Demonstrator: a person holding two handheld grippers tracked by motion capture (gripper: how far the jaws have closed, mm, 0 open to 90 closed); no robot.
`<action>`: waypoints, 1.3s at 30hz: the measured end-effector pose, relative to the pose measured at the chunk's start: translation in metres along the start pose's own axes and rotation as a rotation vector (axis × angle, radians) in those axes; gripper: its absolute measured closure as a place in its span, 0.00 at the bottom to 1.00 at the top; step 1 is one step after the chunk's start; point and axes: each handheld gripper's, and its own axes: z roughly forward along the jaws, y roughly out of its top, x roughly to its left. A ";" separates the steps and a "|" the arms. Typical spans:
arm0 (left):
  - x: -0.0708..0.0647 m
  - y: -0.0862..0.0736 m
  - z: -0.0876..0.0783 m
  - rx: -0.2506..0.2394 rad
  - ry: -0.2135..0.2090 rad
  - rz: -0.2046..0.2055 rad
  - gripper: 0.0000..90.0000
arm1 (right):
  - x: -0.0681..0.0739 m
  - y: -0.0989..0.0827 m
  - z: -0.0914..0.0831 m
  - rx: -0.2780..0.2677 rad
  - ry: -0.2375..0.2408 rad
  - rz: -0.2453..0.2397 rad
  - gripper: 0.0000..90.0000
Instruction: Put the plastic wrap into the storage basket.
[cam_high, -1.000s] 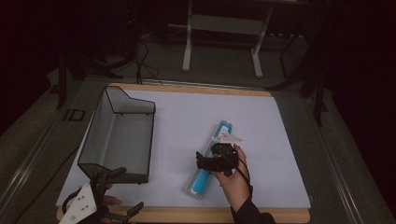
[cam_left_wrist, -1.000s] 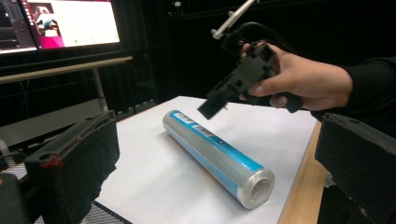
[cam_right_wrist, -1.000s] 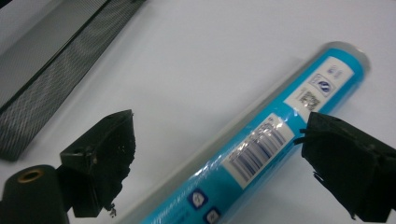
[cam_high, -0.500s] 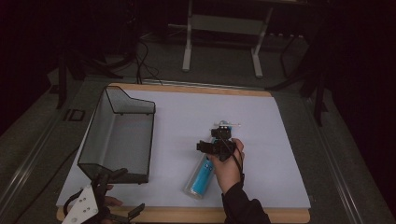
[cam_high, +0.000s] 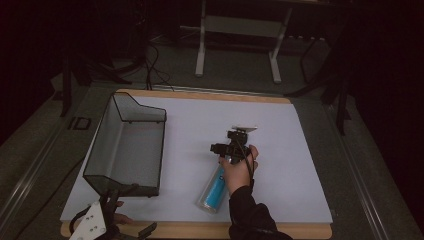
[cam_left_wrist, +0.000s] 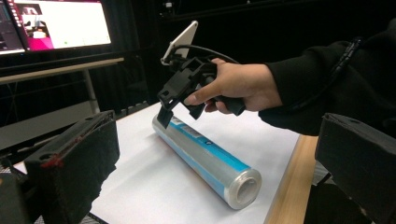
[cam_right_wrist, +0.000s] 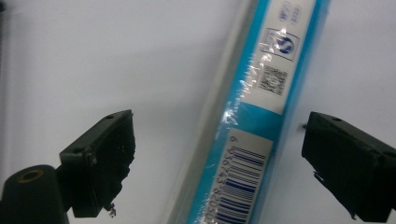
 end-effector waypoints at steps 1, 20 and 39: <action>0.000 0.000 0.000 -0.003 -0.002 -0.003 0.01 | 0.000 0.000 0.002 0.005 -0.015 -0.002 0.11; -0.007 0.002 0.000 -0.020 -0.010 0.001 0.01 | -0.005 -0.014 0.036 0.275 0.038 0.223 0.11; -0.007 0.001 0.001 -0.005 -0.005 0.009 0.01 | 0.004 -0.025 0.046 0.291 -0.023 0.097 0.27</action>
